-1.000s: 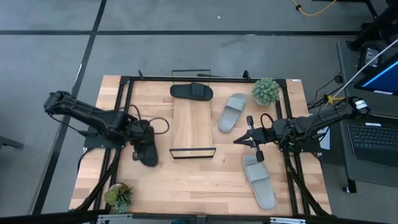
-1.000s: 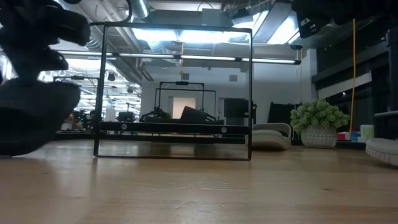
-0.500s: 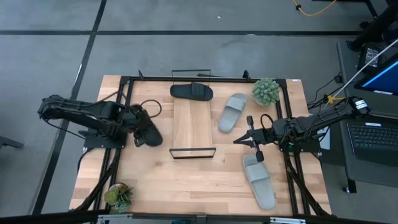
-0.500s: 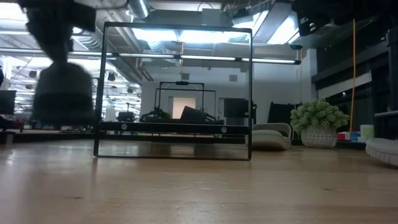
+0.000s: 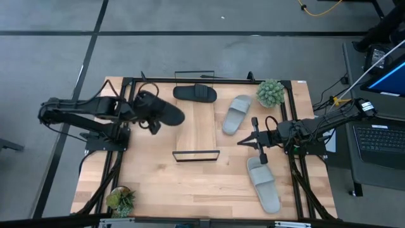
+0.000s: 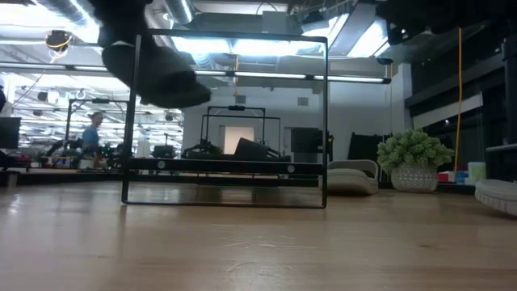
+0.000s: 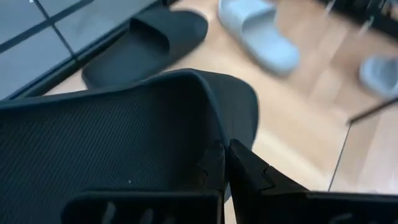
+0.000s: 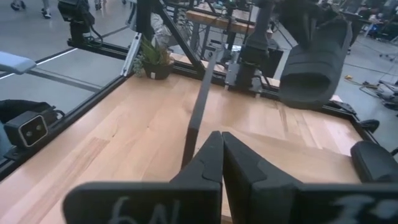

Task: Pick and place slides into the shelf
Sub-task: Put the black slides on the shelf

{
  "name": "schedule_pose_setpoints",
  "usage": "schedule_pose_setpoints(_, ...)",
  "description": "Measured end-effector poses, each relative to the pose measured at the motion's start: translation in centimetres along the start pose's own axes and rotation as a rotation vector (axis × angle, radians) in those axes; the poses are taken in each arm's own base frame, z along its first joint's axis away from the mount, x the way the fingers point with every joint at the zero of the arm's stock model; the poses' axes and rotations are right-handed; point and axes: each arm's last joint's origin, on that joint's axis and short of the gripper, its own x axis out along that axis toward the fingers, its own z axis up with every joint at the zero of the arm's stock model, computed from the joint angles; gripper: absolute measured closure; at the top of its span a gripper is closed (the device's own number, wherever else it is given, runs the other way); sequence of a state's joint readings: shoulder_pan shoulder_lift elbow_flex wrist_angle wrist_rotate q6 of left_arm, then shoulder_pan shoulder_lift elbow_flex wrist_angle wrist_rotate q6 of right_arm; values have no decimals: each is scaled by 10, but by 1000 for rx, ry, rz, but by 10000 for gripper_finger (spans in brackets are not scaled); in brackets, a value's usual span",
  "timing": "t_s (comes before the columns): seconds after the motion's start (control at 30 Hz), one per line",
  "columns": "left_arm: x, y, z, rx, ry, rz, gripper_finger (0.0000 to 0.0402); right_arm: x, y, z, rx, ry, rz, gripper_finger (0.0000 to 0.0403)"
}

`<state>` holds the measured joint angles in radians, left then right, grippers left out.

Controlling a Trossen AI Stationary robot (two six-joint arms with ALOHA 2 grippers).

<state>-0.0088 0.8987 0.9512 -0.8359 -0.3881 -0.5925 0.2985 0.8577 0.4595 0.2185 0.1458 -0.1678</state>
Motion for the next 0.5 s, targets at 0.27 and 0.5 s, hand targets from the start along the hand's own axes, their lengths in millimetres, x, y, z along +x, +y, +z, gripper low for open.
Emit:
schedule_pose_setpoints(0.27, 22, -14, 20, -114, -117, -44, 401, 0, 0, 0, -3, 3, -3, 398)
schedule_pose_setpoints(0.5, 59, -35, 28, -205, -150, -76, 401, 0, 0, -1, -21, 8, -3, 398)
